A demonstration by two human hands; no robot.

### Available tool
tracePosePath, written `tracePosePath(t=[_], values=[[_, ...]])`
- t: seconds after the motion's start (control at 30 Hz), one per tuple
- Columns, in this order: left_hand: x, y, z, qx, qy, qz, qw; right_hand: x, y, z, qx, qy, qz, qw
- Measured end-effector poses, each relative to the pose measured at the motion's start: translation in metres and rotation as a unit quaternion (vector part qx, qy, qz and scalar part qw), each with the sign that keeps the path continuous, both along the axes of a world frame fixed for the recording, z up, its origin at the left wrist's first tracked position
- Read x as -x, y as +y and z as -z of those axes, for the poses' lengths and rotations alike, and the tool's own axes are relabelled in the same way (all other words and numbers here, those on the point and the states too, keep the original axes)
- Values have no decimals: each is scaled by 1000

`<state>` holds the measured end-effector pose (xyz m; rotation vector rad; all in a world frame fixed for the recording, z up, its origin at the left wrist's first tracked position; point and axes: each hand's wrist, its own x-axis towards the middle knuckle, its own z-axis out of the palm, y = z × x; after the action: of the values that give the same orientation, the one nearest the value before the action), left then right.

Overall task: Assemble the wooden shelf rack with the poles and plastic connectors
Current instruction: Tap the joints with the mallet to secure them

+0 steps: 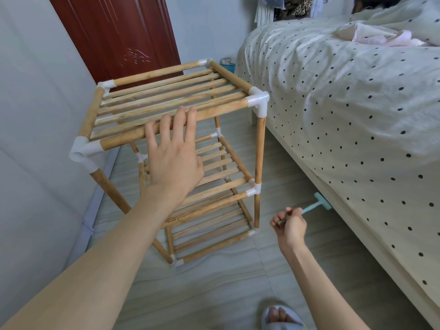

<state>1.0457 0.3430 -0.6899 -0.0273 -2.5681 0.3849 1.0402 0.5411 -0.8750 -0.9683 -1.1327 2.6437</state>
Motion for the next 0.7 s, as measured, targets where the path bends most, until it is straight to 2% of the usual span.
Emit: tracePosePath(t=[0.07,0.17,0.27,0.33,0.37,0.43,0.47,0.5,0.57,0.6,0.63,0.7], values=[[1,8,-2,15,2,-14,1000,0,-4,2,-46,-25,4,999],[8,24,-5,2,11,-13,1000,6,-13,1,-158,-71,129,976],[17,35,-7,-18,19,12,1000,17,-27,1,-152,-92,225,958],[23,39,-7,-29,27,26,999,24,-42,3,-132,-94,164,973],[24,41,-7,-32,31,31,999,26,-52,5,-140,-85,74,984],[27,42,-5,-34,34,34,998,29,-67,12,-188,-48,-119,974],[28,42,-5,-32,35,33,998,31,-69,11,-202,-41,-136,969],[30,41,-4,-28,36,31,998,37,-68,11,-201,-56,-101,973],[31,40,-3,-24,36,29,999,47,-60,10,-198,-121,40,972],[31,40,-2,-21,37,28,999,50,-57,10,-197,-138,68,968],[31,41,-2,-19,39,27,999,53,-57,10,-208,-139,55,967],[31,42,-2,-20,40,25,999,51,-64,8,-264,-102,-85,956]])
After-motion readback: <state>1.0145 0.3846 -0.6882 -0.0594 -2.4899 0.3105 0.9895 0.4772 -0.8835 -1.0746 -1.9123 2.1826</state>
